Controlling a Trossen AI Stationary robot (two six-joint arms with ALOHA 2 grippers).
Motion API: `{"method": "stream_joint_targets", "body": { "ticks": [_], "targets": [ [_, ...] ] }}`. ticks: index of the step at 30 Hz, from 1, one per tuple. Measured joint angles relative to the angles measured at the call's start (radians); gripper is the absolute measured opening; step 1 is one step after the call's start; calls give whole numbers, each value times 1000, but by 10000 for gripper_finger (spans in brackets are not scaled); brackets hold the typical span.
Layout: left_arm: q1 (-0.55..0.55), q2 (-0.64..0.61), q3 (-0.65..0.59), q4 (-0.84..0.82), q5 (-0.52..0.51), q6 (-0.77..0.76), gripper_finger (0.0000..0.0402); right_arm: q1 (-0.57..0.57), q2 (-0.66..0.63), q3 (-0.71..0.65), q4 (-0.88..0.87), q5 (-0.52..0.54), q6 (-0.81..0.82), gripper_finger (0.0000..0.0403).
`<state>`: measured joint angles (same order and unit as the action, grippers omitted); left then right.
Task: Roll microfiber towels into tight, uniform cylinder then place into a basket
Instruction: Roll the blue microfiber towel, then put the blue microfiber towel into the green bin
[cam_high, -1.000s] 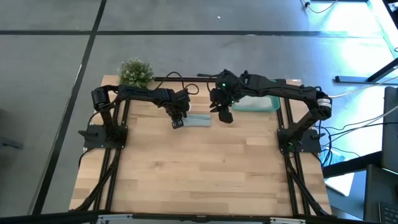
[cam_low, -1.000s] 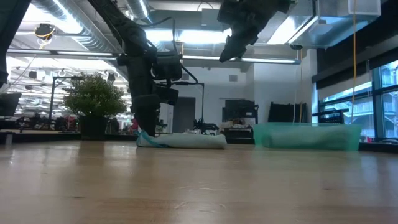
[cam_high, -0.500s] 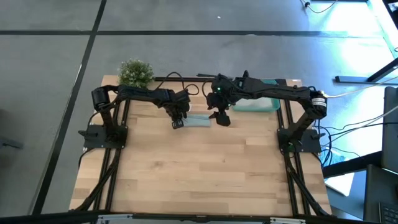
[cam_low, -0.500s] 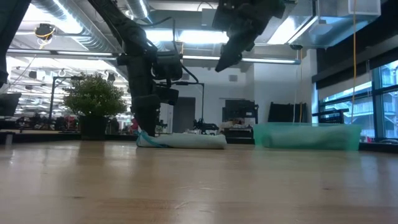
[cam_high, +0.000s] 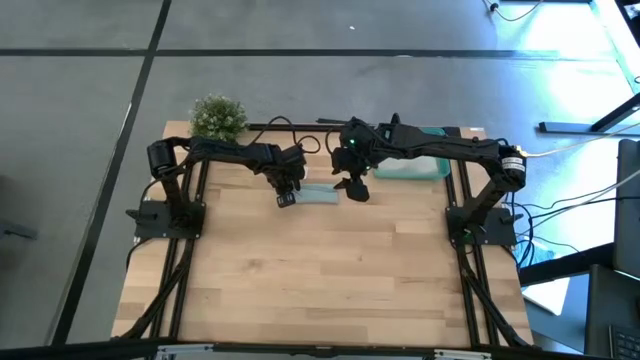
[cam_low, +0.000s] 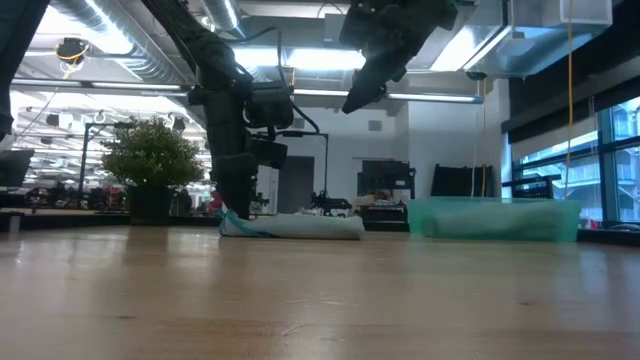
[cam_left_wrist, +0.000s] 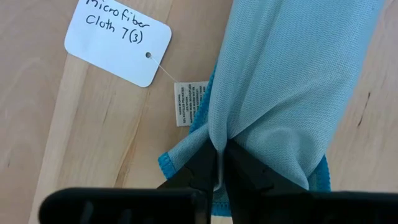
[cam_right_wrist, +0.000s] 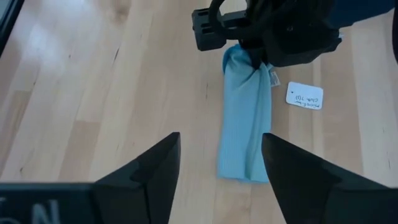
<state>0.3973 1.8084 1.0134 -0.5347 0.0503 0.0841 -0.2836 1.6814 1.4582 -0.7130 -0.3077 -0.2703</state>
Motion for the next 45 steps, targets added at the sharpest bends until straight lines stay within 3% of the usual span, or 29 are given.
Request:
{"method": "stream_joint_targets", "body": {
  "ticks": [45],
  "targets": [
    [2, 0, 2, 8, -9, -2, 33, 0, -2, 0, 61, -22, 4, 223]
  ]
}}
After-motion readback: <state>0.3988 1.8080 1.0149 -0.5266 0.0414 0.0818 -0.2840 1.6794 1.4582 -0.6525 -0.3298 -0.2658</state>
